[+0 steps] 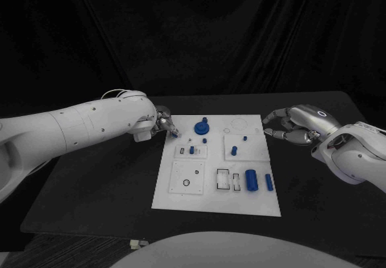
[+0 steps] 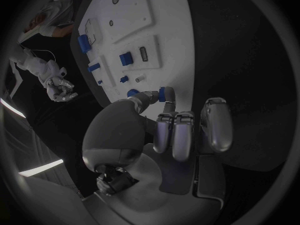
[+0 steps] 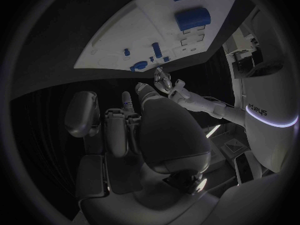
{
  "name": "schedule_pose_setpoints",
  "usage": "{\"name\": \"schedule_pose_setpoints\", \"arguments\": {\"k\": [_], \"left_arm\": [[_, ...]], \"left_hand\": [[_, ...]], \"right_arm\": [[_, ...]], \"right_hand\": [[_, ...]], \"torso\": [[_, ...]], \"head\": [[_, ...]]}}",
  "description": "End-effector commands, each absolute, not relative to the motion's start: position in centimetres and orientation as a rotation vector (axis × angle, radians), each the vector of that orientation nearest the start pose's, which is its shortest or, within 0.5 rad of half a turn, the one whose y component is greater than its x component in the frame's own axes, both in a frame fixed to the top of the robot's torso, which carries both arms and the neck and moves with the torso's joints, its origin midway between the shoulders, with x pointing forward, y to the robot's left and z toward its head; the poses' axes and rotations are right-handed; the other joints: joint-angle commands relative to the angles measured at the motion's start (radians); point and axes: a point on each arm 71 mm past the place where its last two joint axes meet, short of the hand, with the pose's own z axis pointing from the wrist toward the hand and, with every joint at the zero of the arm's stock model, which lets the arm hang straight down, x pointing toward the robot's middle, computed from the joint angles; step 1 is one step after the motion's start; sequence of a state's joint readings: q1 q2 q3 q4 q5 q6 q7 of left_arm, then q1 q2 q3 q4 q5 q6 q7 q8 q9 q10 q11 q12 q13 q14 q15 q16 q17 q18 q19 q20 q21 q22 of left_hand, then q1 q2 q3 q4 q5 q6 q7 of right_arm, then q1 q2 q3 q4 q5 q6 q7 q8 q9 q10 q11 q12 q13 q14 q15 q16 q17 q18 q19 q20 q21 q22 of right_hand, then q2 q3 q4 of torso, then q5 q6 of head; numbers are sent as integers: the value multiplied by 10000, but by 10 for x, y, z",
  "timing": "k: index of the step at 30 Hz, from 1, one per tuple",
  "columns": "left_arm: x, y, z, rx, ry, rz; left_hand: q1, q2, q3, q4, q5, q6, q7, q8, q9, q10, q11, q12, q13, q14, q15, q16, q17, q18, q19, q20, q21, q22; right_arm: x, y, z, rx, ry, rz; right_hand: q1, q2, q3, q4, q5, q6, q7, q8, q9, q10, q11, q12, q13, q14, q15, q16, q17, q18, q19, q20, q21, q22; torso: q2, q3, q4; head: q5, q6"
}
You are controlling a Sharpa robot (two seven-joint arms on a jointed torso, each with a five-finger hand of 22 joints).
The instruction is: Assemble the parts on the task board
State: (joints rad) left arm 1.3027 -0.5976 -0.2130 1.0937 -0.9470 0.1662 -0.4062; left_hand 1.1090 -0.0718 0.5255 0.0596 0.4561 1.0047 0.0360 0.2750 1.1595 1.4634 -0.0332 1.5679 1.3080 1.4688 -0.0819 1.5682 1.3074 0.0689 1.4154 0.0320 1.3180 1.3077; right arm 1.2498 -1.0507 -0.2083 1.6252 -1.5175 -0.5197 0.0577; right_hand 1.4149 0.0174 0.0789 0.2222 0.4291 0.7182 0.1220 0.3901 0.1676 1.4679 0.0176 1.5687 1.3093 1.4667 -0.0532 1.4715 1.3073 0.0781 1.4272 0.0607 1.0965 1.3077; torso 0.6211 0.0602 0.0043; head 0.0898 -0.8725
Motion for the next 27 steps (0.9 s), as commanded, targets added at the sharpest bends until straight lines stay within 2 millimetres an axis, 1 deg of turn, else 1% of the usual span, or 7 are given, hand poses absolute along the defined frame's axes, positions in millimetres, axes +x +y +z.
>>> {"name": "schedule_pose_setpoints", "arguments": {"k": [1, 3, 6, 10, 14, 19, 27], "left_arm": [[541, 221, -246, -3068, 23129, -3775], [536, 223, -245, -3456, 23224, -3984], [527, 225, -242, -3900, 23431, -4196], [517, 226, -241, -4043, 23648, -4260], [508, 223, -240, -3961, 23938, -4316], [503, 219, -240, -3532, 24137, -4245], [501, 213, -242, -3193, 24234, -4190]], "left_hand": [[-119, 15, 788, -734, -131, 86, -21, 52, 10, 1074, -43, 29, 2628, 1020, -25, 26, 2634, 28, 45, -35, -58, 997], [-120, 14, 790, -736, -136, 87, -23, 52, 10, 1074, -44, 29, 2628, 1020, -25, 26, 2634, 24, 54, -35, -42, 1007], [-141, 14, 794, -731, -148, 85, -22, 46, 7, 1074, -43, 29, 2628, 1020, -26, 26, 2634, 25, 52, -36, -48, 1005], [-178, 16, 801, -721, -181, 77, -23, 31, -2, 1074, -42, 29, 2628, 1020, -27, 26, 2634, 32, 39, -38, -75, 992], [-179, 15, 820, -739, -197, 61, -26, 15, -9, 1074, -43, 29, 2628, 1020, -27, 26, 2634, 38, 24, -39, -103, 978], [-192, 19, 832, -743, -218, 41, -21, -2, -17, 1074, -39, 29, 2628, 1020, -25, 26, 2634, 47, 2, -38, -141, 957], [-276, 50, 833, -703, -292, 16, -6, -39, -37, 1074, -25, 29, 2628, 1020, -15, 26, 2634, 46, -4, -33, -155, 960]], "right_arm": [[441, -267, -197, -2544, 15464, 6155], [441, -267, -197, -2529, 15473, 6133], [442, -268, -198, -2505, 15493, 6095], [442, -268, -198, -2493, 15508, 6082], [441, -268, -199, -2479, 15539, 6077], [441, -268, -200, -2471, 15561, 6082], [440, -267, -200, -2488, 15560, 6115]], "right_hand": [[98, 19, 49, -7, 60, 21, -7, -58, -11, 1029, 44, 21, 2615, 766, 58, -46, 1478, 153, -66, 0, -30, 1366], [98, 19, 49, -7, 60, 21, -7, -58, -11, 1029, 44, 21, 2615, 766, 58, -46, 1478, 153, -66, 0, -30, 1366], [107, 26, 60, -12, 61, 20, -8, -59, -14, 1029, 43, 21, 2615, 763, 57, -56, 1467, 154, -69, -1, -39, 1364], [114, 31, 68, -17, 62, 19, -8, -60, -16, 1029, 42, 21, 2615, 760, 57, -67, 1455, 159, -78, -1, -70, 1356], [123, 34, 77, -23, 63, 17, -8, -62, -19, 1029, 42, 21, 2615, 757, 56, -76, 1445, 160, -80, -2, -75, 1355], [132, 38, 88, -29, 64, 21, -8, -61, -21, 1029, 42, 21, 2615, 755, 56, -82, 1439, 163, -85, -2, -93, 1351], [139, 41, 96, -34, 68, 25, -8, -59, -22, 1029, 43, 21, 2615, 753, 56, -89, 1432, 167, -93, -3, -118, 1344]], "torso": [[-3, -1, 0], [-9, 0, -1], [-15, 5, -2], [-18, 13, 0], [-21, 5, 7], [-13, -7, -8], [10, -2, -12]], "head": [[-33, -1], [-45, -1], [-24, -1], [9, -1], [30, -1], [78, -1], [93, -1]]}}
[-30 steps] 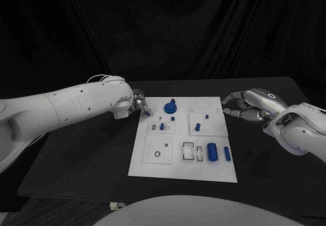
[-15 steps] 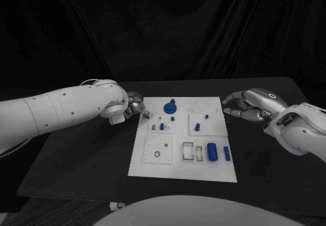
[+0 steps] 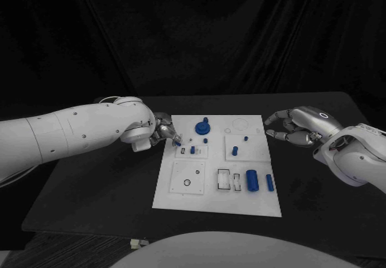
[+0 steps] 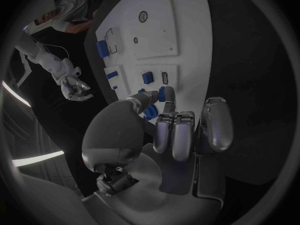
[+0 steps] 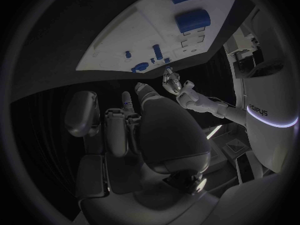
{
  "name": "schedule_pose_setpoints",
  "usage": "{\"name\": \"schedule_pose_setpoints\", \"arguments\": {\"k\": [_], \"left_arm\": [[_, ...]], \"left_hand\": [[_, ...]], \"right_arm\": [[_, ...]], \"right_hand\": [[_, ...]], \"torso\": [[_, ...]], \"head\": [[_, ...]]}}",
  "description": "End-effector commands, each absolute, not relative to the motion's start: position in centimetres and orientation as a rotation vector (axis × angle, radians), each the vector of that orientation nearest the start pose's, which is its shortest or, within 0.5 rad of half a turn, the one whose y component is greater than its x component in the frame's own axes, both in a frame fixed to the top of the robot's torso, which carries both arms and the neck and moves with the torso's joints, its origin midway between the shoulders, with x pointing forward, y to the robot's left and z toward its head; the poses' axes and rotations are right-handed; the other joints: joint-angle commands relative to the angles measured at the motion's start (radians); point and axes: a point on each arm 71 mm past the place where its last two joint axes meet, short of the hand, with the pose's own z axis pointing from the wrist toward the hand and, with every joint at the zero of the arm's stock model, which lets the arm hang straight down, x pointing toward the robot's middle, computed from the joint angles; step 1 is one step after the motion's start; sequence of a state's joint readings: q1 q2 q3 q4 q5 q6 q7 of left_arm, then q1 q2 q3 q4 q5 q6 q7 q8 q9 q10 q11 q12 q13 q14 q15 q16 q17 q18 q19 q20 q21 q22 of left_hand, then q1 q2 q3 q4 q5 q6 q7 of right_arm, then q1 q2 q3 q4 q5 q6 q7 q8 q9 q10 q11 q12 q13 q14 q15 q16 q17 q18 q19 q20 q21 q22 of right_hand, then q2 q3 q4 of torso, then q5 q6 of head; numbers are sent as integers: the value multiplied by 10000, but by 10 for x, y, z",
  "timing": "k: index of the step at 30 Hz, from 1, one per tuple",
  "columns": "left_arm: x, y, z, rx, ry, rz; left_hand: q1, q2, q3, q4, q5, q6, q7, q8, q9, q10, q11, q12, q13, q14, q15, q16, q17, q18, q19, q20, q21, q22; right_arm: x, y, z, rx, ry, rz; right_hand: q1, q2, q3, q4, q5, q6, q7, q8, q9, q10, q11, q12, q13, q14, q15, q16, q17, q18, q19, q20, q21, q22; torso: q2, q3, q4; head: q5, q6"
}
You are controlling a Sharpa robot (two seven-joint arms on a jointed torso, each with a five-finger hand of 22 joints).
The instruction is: Assemble the parts on the task board
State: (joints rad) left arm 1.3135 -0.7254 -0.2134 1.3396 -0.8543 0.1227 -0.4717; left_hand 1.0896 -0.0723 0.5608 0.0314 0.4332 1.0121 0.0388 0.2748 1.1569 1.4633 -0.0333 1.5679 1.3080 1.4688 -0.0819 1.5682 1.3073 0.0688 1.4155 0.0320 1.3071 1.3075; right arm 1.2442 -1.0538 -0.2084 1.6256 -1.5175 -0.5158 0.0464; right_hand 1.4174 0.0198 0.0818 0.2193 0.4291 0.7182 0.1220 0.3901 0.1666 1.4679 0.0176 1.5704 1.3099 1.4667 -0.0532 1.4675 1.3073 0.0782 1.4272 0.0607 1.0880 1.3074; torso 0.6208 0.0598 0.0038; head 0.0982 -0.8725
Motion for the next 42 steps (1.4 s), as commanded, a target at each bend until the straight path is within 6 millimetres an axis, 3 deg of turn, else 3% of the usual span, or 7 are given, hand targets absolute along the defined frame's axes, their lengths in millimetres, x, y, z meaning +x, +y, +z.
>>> {"name": "schedule_pose_setpoints", "arguments": {"k": [1, 42], "left_arm": [[501, 212, -243, -3184, 24233, -4192], [494, 204, -263, -3200, 24526, -4261]], "left_hand": [[-82, 55, 480, -422, -63, -58, -34, -38, -12, 1075, -24, 29, 2628, 1020, -15, 26, 2635, 47, -5, -33, -46, 963], [-192, 135, 452, -350, -104, -127, -16, -100, -37, 1075, -6, 29, 2628, 1020, 1, 26, 2635, 55, -32, -22, -98, 947]], "right_arm": [[440, -267, -200, -2491, 15557, 6120], [440, -265, -201, -2574, 15484, 6240]], "right_hand": [[114, 17, 67, -6, 68, 25, -8, -59, -12, 1029, 42, 4, 2609, 753, 56, -48, 1432, 167, -93, -3, -34, 1347], [175, 3, 184, -73, 239, 149, -7, -20, -36, 1029, 53, 4, 2609, 732, 61, -123, 1350, 184, -122, -3, -168, 1320]], "torso": [[14, 2, -7], [12, 1, -1]], "head": [[11, -1], [8, -1]]}}
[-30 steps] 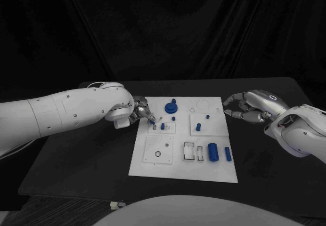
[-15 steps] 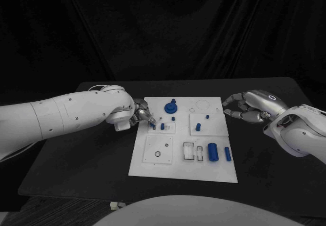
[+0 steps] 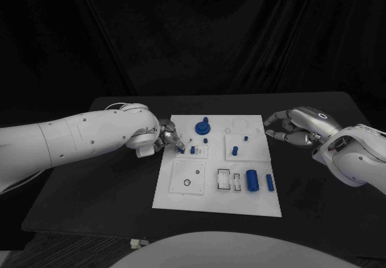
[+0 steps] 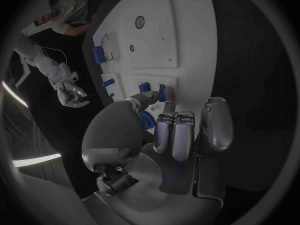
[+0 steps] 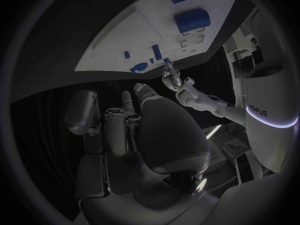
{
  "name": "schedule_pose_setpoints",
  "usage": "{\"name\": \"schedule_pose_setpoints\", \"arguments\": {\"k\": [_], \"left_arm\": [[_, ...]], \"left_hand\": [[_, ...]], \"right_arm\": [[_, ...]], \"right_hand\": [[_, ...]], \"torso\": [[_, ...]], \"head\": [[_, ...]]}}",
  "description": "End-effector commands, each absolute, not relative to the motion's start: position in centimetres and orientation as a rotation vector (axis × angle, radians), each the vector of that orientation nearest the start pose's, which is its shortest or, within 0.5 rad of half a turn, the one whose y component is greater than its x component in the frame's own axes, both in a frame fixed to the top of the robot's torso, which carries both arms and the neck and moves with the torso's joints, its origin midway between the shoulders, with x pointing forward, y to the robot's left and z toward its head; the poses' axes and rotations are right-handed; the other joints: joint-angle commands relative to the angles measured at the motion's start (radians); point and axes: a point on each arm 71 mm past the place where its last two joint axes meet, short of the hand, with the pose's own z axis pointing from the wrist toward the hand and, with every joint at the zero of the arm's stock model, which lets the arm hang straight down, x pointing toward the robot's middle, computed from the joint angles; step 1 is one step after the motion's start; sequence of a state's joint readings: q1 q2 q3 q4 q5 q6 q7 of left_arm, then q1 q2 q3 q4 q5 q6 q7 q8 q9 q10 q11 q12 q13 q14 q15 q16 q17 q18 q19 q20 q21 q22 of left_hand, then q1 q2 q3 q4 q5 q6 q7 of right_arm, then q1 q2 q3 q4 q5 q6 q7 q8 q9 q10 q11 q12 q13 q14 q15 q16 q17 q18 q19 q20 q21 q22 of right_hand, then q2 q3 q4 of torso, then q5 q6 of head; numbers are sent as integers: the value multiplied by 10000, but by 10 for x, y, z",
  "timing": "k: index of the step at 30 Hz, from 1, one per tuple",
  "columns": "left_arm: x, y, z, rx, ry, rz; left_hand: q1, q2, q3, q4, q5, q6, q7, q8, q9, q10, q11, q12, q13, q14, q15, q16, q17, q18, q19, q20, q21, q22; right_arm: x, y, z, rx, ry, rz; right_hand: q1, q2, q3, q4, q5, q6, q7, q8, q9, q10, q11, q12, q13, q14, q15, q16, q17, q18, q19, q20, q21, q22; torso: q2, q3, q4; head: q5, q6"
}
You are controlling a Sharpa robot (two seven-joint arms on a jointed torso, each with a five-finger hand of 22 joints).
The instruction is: Assemble the parts on the task board
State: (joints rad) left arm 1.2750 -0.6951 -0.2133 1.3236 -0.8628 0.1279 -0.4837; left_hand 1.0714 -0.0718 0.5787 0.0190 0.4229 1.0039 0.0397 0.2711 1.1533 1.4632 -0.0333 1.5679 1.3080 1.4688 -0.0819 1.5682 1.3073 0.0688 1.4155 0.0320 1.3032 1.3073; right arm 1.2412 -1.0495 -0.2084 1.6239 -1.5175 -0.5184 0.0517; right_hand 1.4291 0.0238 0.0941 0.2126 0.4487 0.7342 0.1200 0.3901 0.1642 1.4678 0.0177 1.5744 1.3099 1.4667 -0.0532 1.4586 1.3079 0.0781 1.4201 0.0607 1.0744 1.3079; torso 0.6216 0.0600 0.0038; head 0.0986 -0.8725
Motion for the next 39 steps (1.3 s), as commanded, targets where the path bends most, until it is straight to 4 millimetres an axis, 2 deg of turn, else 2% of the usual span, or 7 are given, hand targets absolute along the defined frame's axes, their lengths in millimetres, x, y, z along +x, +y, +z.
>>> {"name": "schedule_pose_setpoints", "arguments": {"k": [1, 18, 19, 20, 23, 25, 39], "left_arm": [[494, 204, -264, -3212, 24526, -4267], [492, 203, -270, -3243, 24574, -4347], [492, 202, -270, -3230, 24590, -4347], [492, 202, -270, -3216, 24610, -4345], [492, 201, -271, -3196, 24638, -4340], [492, 201, -271, -3186, 24653, -4338], [490, 198, -274, -3054, 24916, -4210]], "left_hand": [[-10, 130, 273, -225, -1, -45, -25, -62, 0, 1076, -6, 29, 2628, 1020, 1, 26, 2635, 55, -32, -22, -59, 949], [-14, 138, 259, -231, -24, -63, -24, -74, -2, 1076, -3, 29, 2628, 1020, 4, 26, 2635, 59, -42, -19, -77, 942], [-23, 146, 237, -229, -114, -69, -25, -80, -2, 1076, -2, 29, 2628, 1020, 7, 26, 2635, 59, -45, -15, -82, 943], [-92, 211, 78, -182, -780, -93, -36, -126, -27, 1076, -4, 29, 2628, 1020, 15, 26, 2635, 58, -50, 0, -100, 953], [-224, 262, -234, -44, -983, -78, -36, -182, -77, 1076, 1, 29, 2628, 1020, 22, 26, 2635, 64, -64, 7, -137, 953], [-242, 350, -576, 64, -1469, -73, -40, -264, -150, 1076, -2, 29, 2628, 1020, 19, 26, 2635, 64, -61, 12, -156, 968], [-225, 383, -676, 89, -1558, -61, -42, -287, -174, 1076, 3, 29, 2628, 1020, 23, 26, 2635, 67, -61, 7, -164, 973]], "right_arm": [[440, -265, -201, -2573, 15486, 6239], [440, -265, -202, -2559, 15526, 6227], [440, -265, -202, -2558, 15529, 6227], [440, -265, -202, -2558, 15533, 6227], [440, -265, -202, -2557, 15539, 6225], [440, -265, -203, -2556, 15544, 6224], [439, -265, -204, -2560, 15594, 6225]], "right_hand": [[56, -38, 62, -5, 43, -13, 13, -22, -14, 1030, 52, -36, 2609, 730, 61, -43, 1335, 186, -54, -4, -40, 1314], [51, -41, 66, -3, 47, -22, 15, -30, -19, 1030, 53, -36, 2609, 723, 62, -65, 1312, 191, -63, -4, -73, 1305], [51, -41, 66, -3, 47, -22, 15, -30, -19, 1030, 53, -36, 2609, 723, 62, -65, 1312, 191, -63, -4, -73, 1305], [51, -41, 66, -3, 47, -22, 15, -30, -19, 1030, 53, -36, 2609, 723, 62, -65, 1312, 191, -63, -4, -73, 1305], [51, -41, 66, -3, 47, -22, 15, -30, -19, 1030, 53, -36, 2609, 723, 62, -65, 1312, 191, -63, -4, -73, 1305], [51, -41, 66, -3, 47, -22, 15, -30, -19, 1030, 53, -36, 2609, 723, 62, -65, 1312, 191, -63, -4, -73, 1305], [48, -44, 71, -3, 50, -28, 17, -35, -24, 1030, 54, -36, 2609, 722, 63, -70, 1306, 194, -67, -4, -87, 1302]], "torso": [[2, -2, -4], [-4, -1, 0], [-5, -1, -1], [-6, 0, -4], [-2, -1, -6], [1, 0, -4], [-4, 2, -2]], "head": [[7, -1], [37, -1], [37, -1], [37, -1], [31, -1], [27, -1], [33, -1]]}}
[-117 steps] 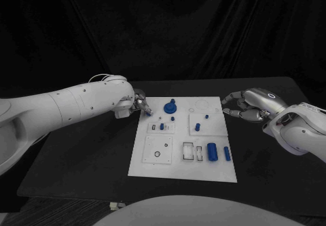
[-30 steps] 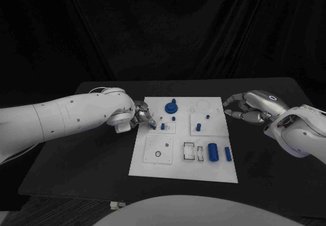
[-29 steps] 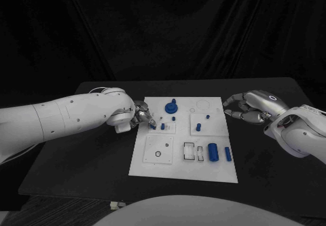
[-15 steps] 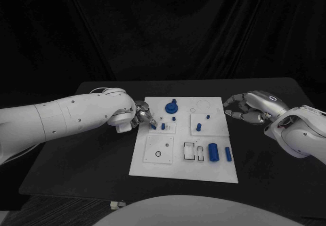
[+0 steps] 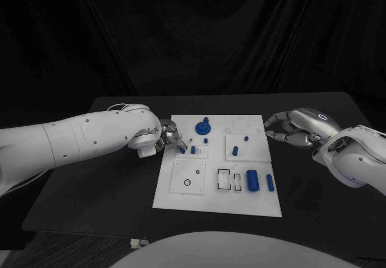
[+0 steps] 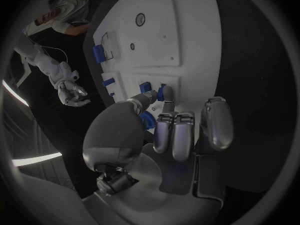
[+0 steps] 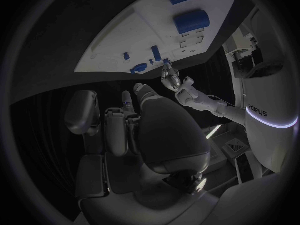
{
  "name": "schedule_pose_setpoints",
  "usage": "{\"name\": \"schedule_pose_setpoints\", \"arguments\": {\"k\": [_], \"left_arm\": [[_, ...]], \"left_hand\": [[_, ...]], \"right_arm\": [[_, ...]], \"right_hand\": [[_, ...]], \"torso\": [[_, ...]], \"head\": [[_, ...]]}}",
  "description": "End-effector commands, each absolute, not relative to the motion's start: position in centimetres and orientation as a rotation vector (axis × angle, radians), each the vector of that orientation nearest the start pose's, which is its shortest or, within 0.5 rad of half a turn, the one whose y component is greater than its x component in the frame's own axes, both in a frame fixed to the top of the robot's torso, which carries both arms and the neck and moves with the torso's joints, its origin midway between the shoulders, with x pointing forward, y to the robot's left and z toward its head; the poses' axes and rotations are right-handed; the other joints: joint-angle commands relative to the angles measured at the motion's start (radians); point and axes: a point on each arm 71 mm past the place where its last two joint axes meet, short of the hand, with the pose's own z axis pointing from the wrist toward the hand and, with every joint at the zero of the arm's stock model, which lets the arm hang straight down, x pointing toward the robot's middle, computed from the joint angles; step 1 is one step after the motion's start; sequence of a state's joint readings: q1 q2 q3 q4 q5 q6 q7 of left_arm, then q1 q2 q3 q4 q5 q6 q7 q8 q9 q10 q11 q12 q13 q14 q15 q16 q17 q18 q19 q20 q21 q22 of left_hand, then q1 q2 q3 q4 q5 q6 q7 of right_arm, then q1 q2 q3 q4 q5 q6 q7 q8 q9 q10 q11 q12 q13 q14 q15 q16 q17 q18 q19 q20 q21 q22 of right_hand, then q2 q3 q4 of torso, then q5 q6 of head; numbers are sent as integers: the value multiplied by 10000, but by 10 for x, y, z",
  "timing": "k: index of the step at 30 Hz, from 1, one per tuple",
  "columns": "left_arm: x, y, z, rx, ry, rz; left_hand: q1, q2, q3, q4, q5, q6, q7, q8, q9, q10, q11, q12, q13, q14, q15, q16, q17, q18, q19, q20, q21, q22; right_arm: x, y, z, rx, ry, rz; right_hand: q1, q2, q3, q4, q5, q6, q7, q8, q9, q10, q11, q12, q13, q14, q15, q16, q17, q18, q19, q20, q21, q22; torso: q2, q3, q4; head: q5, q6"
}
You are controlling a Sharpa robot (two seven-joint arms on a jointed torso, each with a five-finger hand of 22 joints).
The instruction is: Assemble the parts on the task board
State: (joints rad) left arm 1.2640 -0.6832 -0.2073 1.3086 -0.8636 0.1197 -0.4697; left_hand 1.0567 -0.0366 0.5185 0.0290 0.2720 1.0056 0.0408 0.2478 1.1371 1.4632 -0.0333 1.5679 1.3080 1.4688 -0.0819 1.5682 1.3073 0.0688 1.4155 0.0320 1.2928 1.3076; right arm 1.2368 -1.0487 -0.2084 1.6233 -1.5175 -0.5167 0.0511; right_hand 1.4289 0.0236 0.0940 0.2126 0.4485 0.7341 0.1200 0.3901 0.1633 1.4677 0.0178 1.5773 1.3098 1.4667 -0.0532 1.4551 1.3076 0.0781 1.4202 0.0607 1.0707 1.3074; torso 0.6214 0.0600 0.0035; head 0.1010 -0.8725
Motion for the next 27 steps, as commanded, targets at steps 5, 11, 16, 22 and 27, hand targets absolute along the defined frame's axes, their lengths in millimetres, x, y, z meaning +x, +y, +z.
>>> {"name": "schedule_pose_setpoints", "arguments": {"k": [5, 11, 16, 22, 27], "left_arm": [[489, 200, -275, -3043, 25044, -4021], [490, 202, -275, -2411, 24910, -3435], [490, 204, -275, -2206, 24856, -3203], [490, 205, -275, -2134, 24850, -3118], [490, 206, -275, -2158, 24789, -3137]], "left_hand": [[-47, 76, -449, 77, -545, -125, -26, -170, -103, 1076, 23, 29, 2628, 1020, 34, 26, 2635, 70, -66, 18, -102, 982], [-492, 58, -1264, 583, -1344, -165, 54, -213, -129, 1076, 90, 29, 2628, 1020, 92, 26, 2635, 73, -65, 65, -153, 999], [-877, 40, -2062, 1081, -1875, -166, 99, -207, -124, 1076, 129, 29, 2628, 1020, 123, 26, 2635, 72, -39, 98, -168, 1035], [-1156, 76, -2625, 1470, -2162, -169, 103, -187, -106, 1076, 142, 29, 2628, 1020, 133, 26, 2635, 75, -30, 114, -200, 1057], [-1344, 86, -2950, 1728, -2195, -173, 102, -146, -64, 1076, 143, 29, 2628, 1020, 136, 26, 2635, 74, -22, 116, -209, 1075]], "right_arm": [[440, -266, -204, -2552, 15629, 6202], [440, -266, -205, -2546, 15660, 6185], [440, -266, -205, -2549, 15674, 6185], [440, -266, -206, -2545, 15692, 6172], [440, -266, -206, -2536, 15711, 6156]], "right_hand": [[50, -42, 72, -3, 51, -28, 17, -35, -16, 1031, 54, -65, 2610, 722, 63, -35, 1309, 193, -67, -4, -50, 1306], [50, -42, 72, -3, 51, -28, 17, -35, -16, 1031, 54, -65, 2610, 722, 63, -35, 1309, 193, -67, -4, -50, 1306], [50, -42, 72, -3, 51, -28, 17, -35, -16, 1031, 54, -65, 2610, 722, 63, -35, 1309, 193, -67, -4, -50, 1306], [50, -42, 72, -3, 51, -28, 17, -35, -16, 1031, 54, -65, 2610, 722, 63, -35, 1309, 193, -67, -4, -50, 1306], [50, -42, 72, -3, 51, -28, 17, -35, -16, 1031, 54, -65, 2610, 722, 63, -35, 1309, 193, -67, -4, -50, 1306]], "torso": [[2, 3, 1], [1, 2, 5], [-5, 2, 4], [-5, 1, 4], [-5, 1, 2]], "head": [[3, -1], [11, -1], [12, -1], [21, -1], [13, -1]]}}
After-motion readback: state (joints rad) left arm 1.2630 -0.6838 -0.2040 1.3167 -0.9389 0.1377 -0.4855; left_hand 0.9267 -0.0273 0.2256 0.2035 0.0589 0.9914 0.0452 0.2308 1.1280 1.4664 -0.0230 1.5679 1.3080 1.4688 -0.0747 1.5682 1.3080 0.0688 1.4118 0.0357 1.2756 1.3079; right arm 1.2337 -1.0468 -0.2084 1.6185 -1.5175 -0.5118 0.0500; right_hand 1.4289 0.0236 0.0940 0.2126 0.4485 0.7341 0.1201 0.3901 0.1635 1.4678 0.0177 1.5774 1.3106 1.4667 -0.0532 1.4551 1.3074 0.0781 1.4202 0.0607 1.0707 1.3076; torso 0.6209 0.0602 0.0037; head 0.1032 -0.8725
